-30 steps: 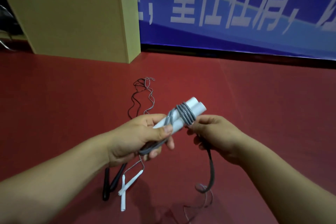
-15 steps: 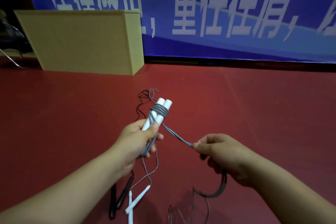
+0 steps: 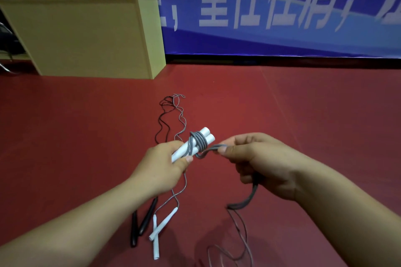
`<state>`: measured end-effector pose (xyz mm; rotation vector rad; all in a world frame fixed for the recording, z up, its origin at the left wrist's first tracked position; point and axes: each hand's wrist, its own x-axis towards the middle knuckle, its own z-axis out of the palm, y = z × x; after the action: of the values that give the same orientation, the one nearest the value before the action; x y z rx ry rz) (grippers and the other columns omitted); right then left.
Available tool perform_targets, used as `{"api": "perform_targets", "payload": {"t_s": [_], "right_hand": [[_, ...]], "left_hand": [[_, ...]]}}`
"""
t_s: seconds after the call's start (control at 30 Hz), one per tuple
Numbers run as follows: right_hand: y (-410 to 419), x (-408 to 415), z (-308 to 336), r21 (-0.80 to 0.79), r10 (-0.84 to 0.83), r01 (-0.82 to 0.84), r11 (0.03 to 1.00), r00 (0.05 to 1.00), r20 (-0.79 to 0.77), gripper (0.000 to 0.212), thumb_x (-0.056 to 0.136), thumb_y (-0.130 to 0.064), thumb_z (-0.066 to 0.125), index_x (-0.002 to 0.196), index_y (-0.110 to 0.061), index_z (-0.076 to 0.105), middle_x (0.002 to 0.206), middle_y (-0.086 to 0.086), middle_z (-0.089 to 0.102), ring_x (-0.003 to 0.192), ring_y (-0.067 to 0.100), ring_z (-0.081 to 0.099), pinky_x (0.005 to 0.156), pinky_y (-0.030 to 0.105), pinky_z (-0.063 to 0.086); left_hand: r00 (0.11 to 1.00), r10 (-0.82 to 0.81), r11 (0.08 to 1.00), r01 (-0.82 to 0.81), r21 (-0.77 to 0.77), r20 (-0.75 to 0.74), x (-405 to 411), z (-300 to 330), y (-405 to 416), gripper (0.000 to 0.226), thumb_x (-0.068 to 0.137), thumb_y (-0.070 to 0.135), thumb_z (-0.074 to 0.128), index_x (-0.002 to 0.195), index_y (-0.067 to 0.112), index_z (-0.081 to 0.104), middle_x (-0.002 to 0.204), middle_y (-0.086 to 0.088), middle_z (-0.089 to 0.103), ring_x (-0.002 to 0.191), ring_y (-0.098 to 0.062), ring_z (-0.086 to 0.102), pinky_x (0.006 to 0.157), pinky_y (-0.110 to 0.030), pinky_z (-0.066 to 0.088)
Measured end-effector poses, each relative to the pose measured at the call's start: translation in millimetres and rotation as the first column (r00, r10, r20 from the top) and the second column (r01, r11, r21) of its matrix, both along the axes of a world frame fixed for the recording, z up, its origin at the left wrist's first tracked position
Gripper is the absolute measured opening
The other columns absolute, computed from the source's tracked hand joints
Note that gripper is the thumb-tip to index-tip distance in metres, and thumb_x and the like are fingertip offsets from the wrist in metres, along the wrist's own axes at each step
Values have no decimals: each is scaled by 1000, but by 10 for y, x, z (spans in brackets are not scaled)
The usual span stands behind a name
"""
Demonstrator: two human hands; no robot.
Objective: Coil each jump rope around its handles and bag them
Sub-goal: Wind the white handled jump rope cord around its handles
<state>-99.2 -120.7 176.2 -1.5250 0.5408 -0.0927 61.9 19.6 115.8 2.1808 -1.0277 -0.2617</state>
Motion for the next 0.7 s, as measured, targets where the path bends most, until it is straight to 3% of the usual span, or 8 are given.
{"api": "perform_targets", "payload": {"t_s": [0.1,0.2,0.4,0.57,0.7], "right_hand": [[-32,28,-15,15,-70,69,998,996,63,14,95,-12,58,100,-4,67,54,-6,37,44,7,25,46,24,21],[-63,65,-35,13,-115,114,993,989,92,16,96,-16,55,89,-8,68,56,-4,33,43,8,23,44,24,22],[-122,85,-89,-21,-201,205,979,973,110,20,98,-14,54,83,-5,64,54,-1,34,38,8,26,40,23,22],[-264,80,-167,-303,-218,239,923,971,102,23,95,-23,60,76,-14,69,49,-10,42,46,9,37,49,25,32],[-351,28,-215,-461,-168,234,856,969,179,13,90,-23,68,82,-14,73,54,-18,54,47,-4,44,48,11,37]], "left_hand": [[994,-74,994,67,90,80,-72,38,-1,4,90,32,65,92,28,65,73,4,65,68,-15,58,63,-31,44],[978,-170,977,152,149,124,-140,80,3,10,89,37,65,86,28,59,68,5,58,64,-14,54,60,-31,41],[935,-330,927,295,232,129,-191,147,14,9,89,39,64,95,33,60,72,6,60,68,-14,56,65,-35,47],[905,-407,901,374,220,127,-229,192,24,7,89,38,64,94,40,59,72,8,60,66,-11,54,64,-32,46],[889,-447,881,419,217,100,-286,211,14,7,90,35,65,96,36,62,68,11,57,62,-8,50,60,-26,41]]}}
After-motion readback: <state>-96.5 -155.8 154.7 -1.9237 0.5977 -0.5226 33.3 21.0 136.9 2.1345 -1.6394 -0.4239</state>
